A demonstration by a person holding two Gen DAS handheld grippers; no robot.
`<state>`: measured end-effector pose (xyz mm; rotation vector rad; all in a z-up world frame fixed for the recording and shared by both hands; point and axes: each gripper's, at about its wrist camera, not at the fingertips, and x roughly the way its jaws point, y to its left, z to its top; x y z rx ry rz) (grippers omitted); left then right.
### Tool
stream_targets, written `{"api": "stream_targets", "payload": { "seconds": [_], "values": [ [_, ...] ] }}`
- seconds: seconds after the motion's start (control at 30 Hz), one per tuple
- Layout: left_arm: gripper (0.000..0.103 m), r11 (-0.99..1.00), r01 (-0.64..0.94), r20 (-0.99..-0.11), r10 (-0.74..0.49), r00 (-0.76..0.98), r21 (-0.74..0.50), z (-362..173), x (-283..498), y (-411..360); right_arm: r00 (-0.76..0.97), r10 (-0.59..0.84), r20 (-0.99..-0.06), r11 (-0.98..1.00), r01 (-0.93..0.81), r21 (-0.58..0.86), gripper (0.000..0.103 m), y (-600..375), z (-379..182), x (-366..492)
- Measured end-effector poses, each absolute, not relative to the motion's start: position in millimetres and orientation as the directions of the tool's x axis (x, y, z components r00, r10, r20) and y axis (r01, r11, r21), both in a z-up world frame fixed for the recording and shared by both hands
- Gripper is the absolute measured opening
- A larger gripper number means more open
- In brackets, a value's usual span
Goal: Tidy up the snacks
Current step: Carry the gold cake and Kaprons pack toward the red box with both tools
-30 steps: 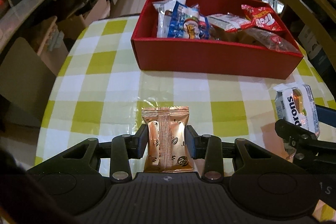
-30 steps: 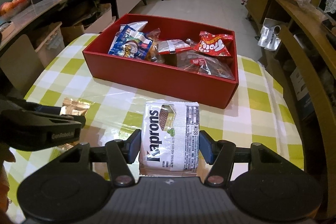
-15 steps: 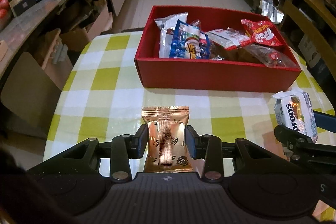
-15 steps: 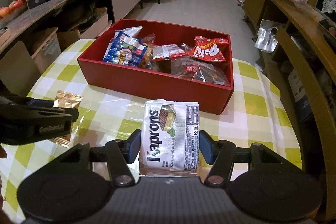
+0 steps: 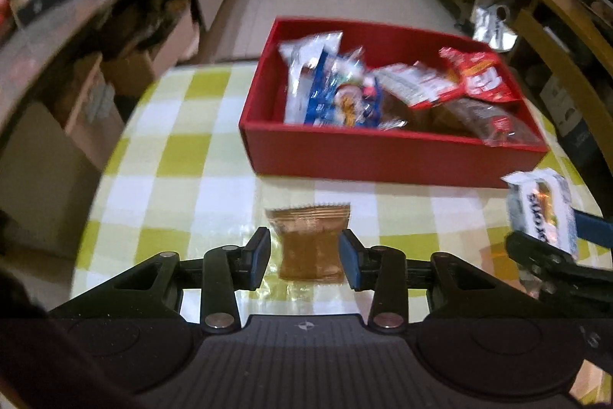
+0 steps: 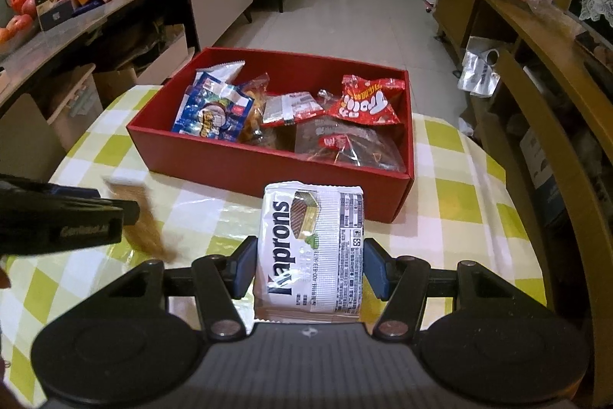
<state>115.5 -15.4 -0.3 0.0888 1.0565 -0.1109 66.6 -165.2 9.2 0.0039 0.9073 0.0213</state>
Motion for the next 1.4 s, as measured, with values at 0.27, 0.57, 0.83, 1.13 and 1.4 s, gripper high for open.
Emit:
{"api": "stream_targets", "payload": {
  "seconds": [0.27, 0.57, 0.83, 1.13, 1.4],
  "values": [
    [0.065, 0.997, 0.082, -0.904, -0.028, 0.426, 0.007, -24, 129, -15, 0.605, 0.029, -0.796, 1.0, -0.014, 0.026, 0.063, -170, 6, 65],
    [0.075, 0.998, 0.037, -0.929, 0.035, 0.368, 0.052, -62, 145, -27, 0.597, 0.05, -0.801, 0.999, -0.028, 0.041, 0.063, -171, 4, 65],
    [0.047, 0.999, 0.051, -0.928, -0.01, 0.374, 0.01, -53, 139, -27, 0.617, 0.049, -0.786, 0.999, -0.017, 0.048, 0.063, -174, 11, 62],
    [0.047, 0.989, 0.12, -0.867, 0.018, 0.499, 0.09, -17, 119, -38, 0.625, 0.037, -0.78, 0.999, -0.01, 0.04, 0.063, -174, 13, 65],
    [0.047, 0.98, 0.147, -0.826, 0.03, 0.562, 0.136, -1, 113, -46, 0.631, 0.03, -0.775, 0.999, -0.005, 0.034, 0.063, -174, 15, 68]
  ]
}}
